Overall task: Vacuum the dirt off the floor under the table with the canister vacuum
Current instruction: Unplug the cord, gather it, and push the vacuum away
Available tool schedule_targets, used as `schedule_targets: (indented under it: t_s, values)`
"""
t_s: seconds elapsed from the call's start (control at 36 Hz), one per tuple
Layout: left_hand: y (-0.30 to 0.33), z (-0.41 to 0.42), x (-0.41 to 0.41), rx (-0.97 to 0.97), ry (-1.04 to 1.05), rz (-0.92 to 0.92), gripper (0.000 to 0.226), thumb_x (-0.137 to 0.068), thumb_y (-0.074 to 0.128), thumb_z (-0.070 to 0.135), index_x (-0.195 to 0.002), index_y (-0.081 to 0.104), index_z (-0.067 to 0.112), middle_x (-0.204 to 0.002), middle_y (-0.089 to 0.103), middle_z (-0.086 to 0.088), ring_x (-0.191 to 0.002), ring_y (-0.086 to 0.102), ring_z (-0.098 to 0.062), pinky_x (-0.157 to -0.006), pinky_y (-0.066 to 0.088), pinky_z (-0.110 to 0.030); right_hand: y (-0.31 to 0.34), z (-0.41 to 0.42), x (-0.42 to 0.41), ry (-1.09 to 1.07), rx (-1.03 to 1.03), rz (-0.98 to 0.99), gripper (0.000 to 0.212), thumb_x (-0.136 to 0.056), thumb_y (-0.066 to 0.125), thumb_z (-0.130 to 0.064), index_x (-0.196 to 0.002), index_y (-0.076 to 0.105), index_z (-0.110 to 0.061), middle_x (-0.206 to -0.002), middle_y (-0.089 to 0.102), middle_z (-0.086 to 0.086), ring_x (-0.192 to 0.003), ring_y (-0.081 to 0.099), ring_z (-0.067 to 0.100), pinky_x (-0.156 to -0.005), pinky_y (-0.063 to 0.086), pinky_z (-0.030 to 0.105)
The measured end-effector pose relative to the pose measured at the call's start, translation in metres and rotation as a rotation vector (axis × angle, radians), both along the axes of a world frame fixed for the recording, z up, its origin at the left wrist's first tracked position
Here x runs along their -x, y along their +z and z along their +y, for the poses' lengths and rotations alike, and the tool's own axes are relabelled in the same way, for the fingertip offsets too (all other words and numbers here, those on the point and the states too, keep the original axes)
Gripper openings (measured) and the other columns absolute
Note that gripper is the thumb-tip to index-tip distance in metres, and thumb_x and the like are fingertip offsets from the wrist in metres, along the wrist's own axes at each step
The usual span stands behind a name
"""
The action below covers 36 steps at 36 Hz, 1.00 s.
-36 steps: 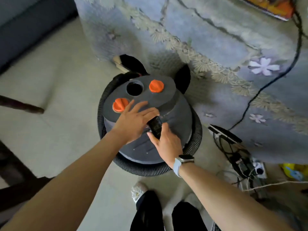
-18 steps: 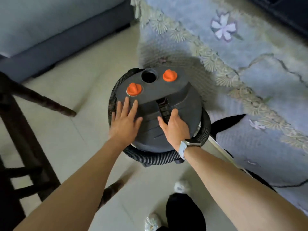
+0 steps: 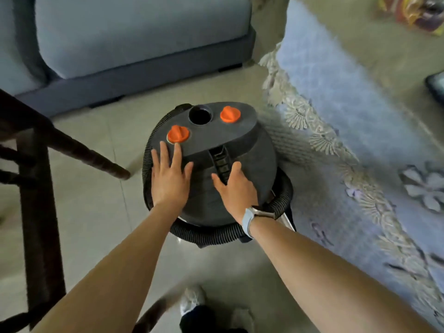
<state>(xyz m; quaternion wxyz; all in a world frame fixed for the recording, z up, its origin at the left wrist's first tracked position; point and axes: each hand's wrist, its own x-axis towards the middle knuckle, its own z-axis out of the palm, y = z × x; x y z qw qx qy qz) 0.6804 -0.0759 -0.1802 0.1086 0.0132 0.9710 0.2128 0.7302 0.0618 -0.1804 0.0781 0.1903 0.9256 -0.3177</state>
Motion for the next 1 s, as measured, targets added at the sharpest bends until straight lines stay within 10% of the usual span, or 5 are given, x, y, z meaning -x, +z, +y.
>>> schedule_targets:
  t_s: [0.31, 1.0]
  values:
    - [-0.002, -0.045, 0.140, -0.012, 0.064, 0.100, 0.048, -0.102, 0.037, 0.030, -0.148, 0.033, 0.017, -0.158, 0.019, -0.009, -0.146, 0.002, -0.039, -0.114, 0.024, -0.050, 0.002, -0.035, 0.142, 0.081, 0.045, 0.003, 0.064, -0.095, 0.045, -0.049, -0.144, 0.027, -0.011, -0.139, 0.049, 0.009, -0.118, 0.053, 0.036, -0.088, 0.044, 0.042]
    - [-0.005, -0.072, 0.338, -0.092, 0.053, 0.145, 0.042, -0.093, 0.057, 0.013, -0.134, 0.052, 0.004, -0.148, 0.036, -0.021, -0.138, 0.016, -0.053, -0.098, 0.037, -0.068, 0.016, -0.053, 0.338, 0.043, 0.140, -0.082, 0.045, -0.094, 0.049, -0.047, -0.119, 0.041, -0.012, -0.114, 0.062, 0.008, -0.102, 0.060, 0.036, -0.078, 0.047, 0.039]
